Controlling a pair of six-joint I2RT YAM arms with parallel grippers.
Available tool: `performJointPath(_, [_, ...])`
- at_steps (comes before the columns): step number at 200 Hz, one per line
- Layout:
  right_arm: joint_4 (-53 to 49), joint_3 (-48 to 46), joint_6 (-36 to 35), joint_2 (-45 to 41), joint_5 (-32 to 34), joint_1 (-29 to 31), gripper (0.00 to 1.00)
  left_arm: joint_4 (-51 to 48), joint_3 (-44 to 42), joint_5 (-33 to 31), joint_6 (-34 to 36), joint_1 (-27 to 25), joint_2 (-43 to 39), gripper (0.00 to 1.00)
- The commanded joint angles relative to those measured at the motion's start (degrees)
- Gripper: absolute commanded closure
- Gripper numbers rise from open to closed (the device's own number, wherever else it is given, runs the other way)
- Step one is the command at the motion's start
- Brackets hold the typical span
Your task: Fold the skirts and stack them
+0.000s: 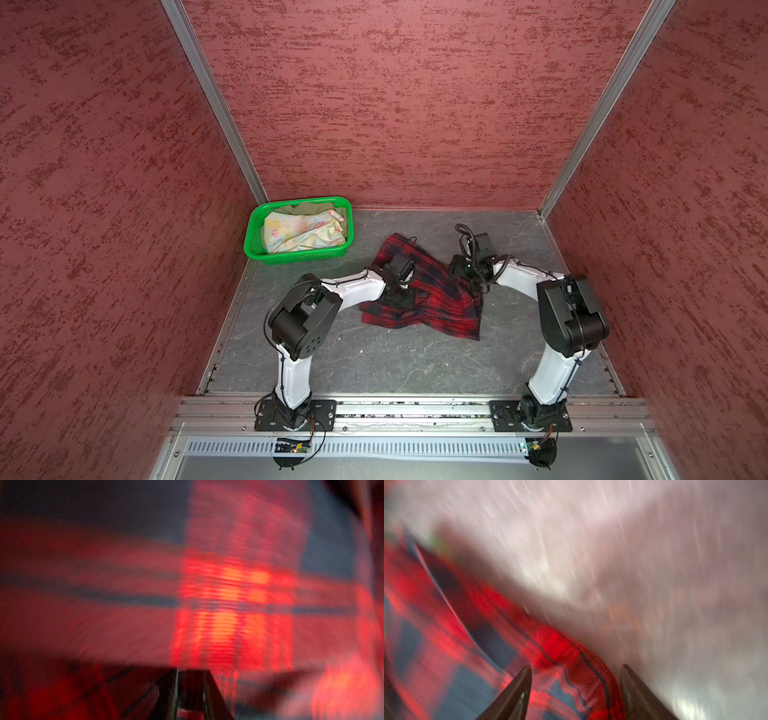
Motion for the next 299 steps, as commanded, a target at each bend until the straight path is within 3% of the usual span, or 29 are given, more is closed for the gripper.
performJointPath(1, [0.07, 8.08, -4.38, -0.71, -1.23, -2.32, 0.26, -0.07, -2.8, 5.95, -5.72, -2.82, -1.37, 0.69])
performJointPath(23, [-3.99, 11.07, -5.16, -5.0, 1.57, -3.5, 0.18, 4.09, -4.23, 8.94, -6.86, -3.35, -6.53, 0.37])
performJointPath(50, [-8.56, 6.0, -3.92, -13.64, 5.58, -4.08, 0.09, 7.4, -6.52, 12.24, -4.59, -0.95, -14.4, 0.25])
performJointPath(67, [-9.95, -0.11, -1.96, -20.08, 6.12, -5.09, 0.06, 7.89, -7.96, 15.1, -2.88, 1.15, -19.26, 0.24])
performJointPath(89, [-11.49, -7.3, 0.8, -26.8, 1.14, -7.15, 0.04, 7.37, -10.32, 16.15, -1.71, 4.59, -24.04, 0.23])
performJointPath(115, [-14.07, -12.97, 2.43, -30.18, -2.88, -8.25, 0.03, 4.97, -12.79, 12.72, -1.5, 9.11, -25.55, 0.23])
performJointPath(146, [-13.71, -19.69, 3.45, -32.36, -5.87, -9.03, 0.03, 3.36, -14.45, 6.79, -1.57, 11.02, -23.96, 0.23])
performJointPath(213, [-8.62, -26.14, 3.28, -25.96, -6.73, -9.41, 0.02, 3.77, -16.23, 0.22, -1.7, 10.58, -15.78, 0.23])
performJointPath(259, [-3.72, -28.38, 4.2, -20.46, -8.6, -9.53, 0.07, 3.34, -17.73, 0.97, -1.78, 14.23, -19.28, 0.23])
performJointPath(299, [-1.32, -29.44, 4.94, -17.24, -8.87, -9.67, 0.18, 5.23, -19.07, 5.31, -3.14, 19.17, -19.88, 0.22])
